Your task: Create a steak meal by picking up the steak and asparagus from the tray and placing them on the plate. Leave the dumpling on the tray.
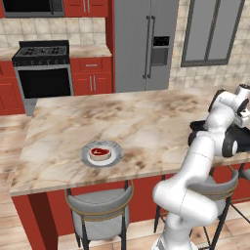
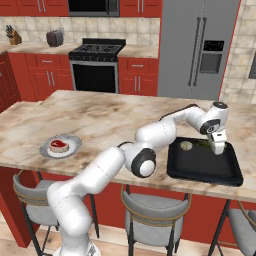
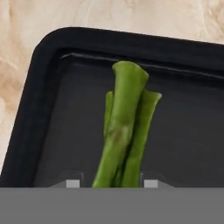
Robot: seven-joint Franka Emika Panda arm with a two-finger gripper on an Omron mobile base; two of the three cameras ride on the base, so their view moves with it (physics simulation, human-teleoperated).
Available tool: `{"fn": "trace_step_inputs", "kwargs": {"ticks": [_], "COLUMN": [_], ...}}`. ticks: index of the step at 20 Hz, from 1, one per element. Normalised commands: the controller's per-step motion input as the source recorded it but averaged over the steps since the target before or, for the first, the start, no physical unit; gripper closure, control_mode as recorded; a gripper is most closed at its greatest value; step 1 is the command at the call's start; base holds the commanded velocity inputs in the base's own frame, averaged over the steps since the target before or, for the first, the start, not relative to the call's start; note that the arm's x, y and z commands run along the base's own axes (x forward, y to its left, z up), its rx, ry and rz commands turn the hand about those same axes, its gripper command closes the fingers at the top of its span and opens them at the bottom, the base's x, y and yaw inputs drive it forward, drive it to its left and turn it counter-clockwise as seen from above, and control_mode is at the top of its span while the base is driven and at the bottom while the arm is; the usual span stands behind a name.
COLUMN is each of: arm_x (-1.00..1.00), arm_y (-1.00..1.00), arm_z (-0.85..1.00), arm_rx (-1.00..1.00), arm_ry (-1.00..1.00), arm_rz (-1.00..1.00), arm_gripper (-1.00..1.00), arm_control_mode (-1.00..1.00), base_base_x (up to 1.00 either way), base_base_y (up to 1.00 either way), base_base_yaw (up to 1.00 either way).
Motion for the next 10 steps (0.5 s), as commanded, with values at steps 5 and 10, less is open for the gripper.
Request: {"fn": "trace_step_inputs", "kwargs": {"ticks": [5, 10], "arm_x": [-1.0, -1.0], "arm_y": [0.87, 1.0], "arm_z": [-0.15, -0.05], "arm_rx": [-0.06, -0.1], "arm_ry": [0.01, -0.04], "arm_rz": [-0.05, -0.01], "arm_gripper": [1.0, 1.0], "arm_control_mode": [-1.0, -1.0], "base_base_x": [0.0, 0.0], "base_base_y": [0.0, 0.0], "base_base_yaw": [0.0, 0.0]}}
